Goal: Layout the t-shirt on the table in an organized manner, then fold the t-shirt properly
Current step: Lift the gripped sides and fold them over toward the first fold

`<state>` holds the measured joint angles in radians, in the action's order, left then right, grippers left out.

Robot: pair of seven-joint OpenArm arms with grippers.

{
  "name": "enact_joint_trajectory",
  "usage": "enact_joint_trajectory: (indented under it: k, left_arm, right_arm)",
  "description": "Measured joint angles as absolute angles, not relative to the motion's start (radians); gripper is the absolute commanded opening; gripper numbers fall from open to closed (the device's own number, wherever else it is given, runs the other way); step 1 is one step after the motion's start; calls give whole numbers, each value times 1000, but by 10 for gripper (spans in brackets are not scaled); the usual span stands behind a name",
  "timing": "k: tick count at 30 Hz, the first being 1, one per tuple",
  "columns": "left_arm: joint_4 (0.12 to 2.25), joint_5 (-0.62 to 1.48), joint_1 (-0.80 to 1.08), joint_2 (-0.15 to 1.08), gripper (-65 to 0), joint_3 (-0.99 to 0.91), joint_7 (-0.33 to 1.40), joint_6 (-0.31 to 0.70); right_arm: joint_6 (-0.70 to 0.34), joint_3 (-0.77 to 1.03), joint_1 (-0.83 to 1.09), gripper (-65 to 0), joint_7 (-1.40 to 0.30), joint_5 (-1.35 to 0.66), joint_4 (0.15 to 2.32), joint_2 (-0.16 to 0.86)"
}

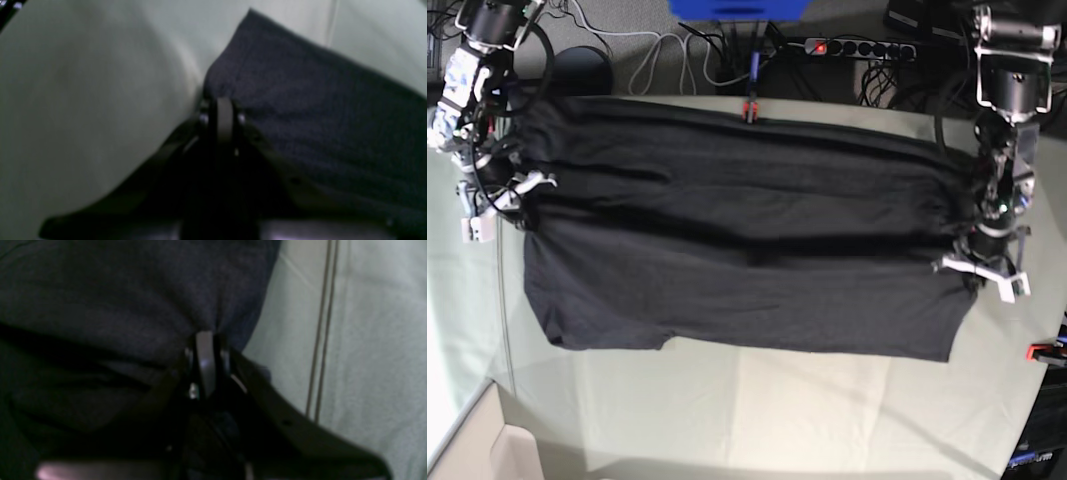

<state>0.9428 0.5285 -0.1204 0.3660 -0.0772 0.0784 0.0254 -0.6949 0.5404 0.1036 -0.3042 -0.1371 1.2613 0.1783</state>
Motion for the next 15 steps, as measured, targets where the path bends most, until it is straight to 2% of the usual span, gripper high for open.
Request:
enact_joint_trajectory:
  k: [7,15]
  left_arm:
    - [989,525,-46,368,-649,-180,79,27]
    - [1019,525,-39,366,-649,-182,80,27]
  right_arm:
    - [-695,540,157,-650,-308,-137,1263,179]
    - [-695,540,170,-650,-302,-138,1263,179]
